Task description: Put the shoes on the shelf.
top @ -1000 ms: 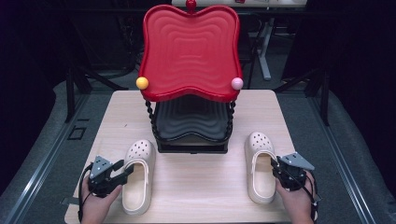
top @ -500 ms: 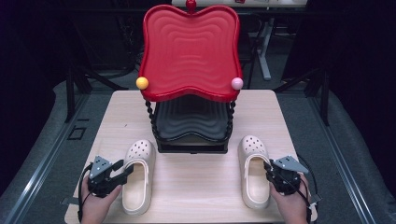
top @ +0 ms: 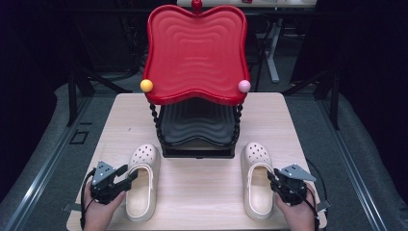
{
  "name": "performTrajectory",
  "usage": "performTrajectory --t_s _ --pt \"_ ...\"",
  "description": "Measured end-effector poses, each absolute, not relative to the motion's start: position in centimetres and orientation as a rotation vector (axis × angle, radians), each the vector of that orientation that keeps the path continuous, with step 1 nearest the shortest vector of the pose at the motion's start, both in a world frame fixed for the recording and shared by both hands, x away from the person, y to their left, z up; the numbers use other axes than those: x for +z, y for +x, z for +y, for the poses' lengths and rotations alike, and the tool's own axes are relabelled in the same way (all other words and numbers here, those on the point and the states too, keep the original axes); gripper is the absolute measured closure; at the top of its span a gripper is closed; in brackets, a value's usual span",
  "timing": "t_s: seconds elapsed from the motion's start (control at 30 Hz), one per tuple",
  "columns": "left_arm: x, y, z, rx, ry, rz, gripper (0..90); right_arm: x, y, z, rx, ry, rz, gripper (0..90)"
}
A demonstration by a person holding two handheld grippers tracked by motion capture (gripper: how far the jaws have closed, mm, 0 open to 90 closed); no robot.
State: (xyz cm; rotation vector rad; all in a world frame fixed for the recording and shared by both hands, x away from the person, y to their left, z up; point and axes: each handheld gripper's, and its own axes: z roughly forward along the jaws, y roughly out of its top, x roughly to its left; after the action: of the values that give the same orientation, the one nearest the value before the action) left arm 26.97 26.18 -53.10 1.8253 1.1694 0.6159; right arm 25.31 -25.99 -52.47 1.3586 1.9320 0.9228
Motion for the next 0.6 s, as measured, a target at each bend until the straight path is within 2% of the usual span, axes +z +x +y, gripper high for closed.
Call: performTrajectory --t_s 0.23,0.6 --pt "-52.9 26.8 26.0 0.631 1.820 1.168 53.7 -52.3 25.4 -25.4 0.885 1.251 1.934 65.3" --pt "-52.8 26.9 25.4 0.655 1.859 1.159 59.5 -52.1 26.0 -24.9 0.877 1.189 1.943 65.7"
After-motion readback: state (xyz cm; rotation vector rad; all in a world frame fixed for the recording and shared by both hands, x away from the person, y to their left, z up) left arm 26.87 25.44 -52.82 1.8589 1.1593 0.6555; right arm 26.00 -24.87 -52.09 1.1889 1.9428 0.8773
